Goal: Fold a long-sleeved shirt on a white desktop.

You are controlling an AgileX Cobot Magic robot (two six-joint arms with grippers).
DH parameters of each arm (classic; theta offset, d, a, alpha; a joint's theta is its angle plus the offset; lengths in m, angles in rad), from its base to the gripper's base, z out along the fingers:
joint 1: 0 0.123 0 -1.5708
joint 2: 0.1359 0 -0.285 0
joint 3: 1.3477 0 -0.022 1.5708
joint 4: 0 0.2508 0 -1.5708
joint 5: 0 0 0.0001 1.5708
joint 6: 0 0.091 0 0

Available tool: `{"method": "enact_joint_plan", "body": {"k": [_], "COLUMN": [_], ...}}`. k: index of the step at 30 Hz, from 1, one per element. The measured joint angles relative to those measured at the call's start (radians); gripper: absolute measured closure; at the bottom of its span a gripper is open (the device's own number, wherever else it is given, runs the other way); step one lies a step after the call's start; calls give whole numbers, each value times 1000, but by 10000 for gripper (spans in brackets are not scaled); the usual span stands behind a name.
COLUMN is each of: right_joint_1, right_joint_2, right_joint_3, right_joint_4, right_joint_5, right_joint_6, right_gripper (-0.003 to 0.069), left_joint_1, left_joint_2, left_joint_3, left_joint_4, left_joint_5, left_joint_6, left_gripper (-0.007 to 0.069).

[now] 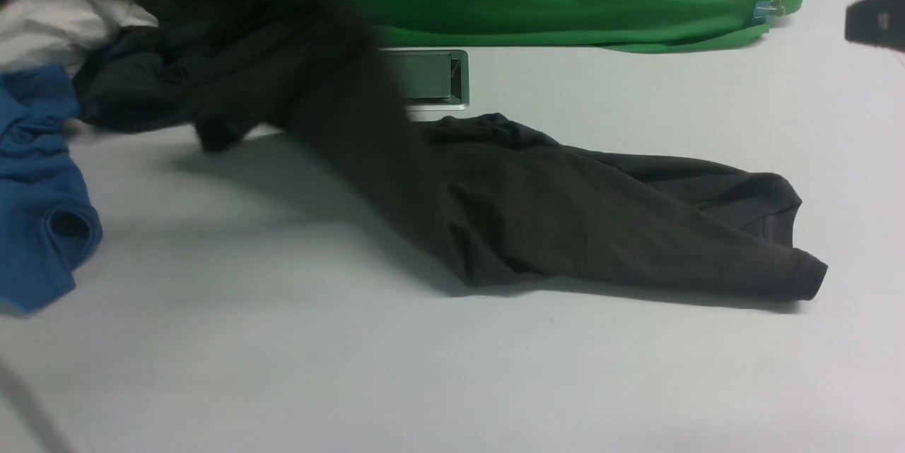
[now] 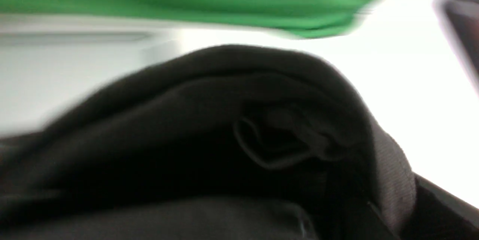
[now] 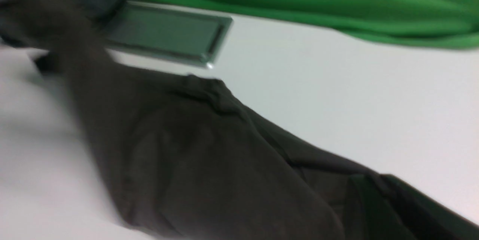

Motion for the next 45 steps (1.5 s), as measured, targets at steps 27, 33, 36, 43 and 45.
{"method": "enact_joint_plan", "body": {"k": [27,33,36,43,45], "right_joint_1": [219,219,219,219,219], "right_joint_2": [-116,-116,-101,60,130], "right_joint_3": [-51,-85,-87,-88,-88], "right_joint_4": [-164,-167,-191,-228,-230], "right_joint_5": [11,-16,-4,42,47], "right_joint_6": [62,74,78,121,123], "right_gripper": [487,293,198,141,141], "left_joint_1": [-637,-478,-355,-179,-169], "left_joint_2": [649,504,475,469,474], "left_joint_3": [-716,-724,-722,-551,-442], "left_joint_4": [426,596,635,400,290], "left_joint_5": [79,326,451,488,475], "left_joint_6": [-210,-277,-317,-354,-325], "left_gripper": [-39,-68,-68,-68,-68]}}
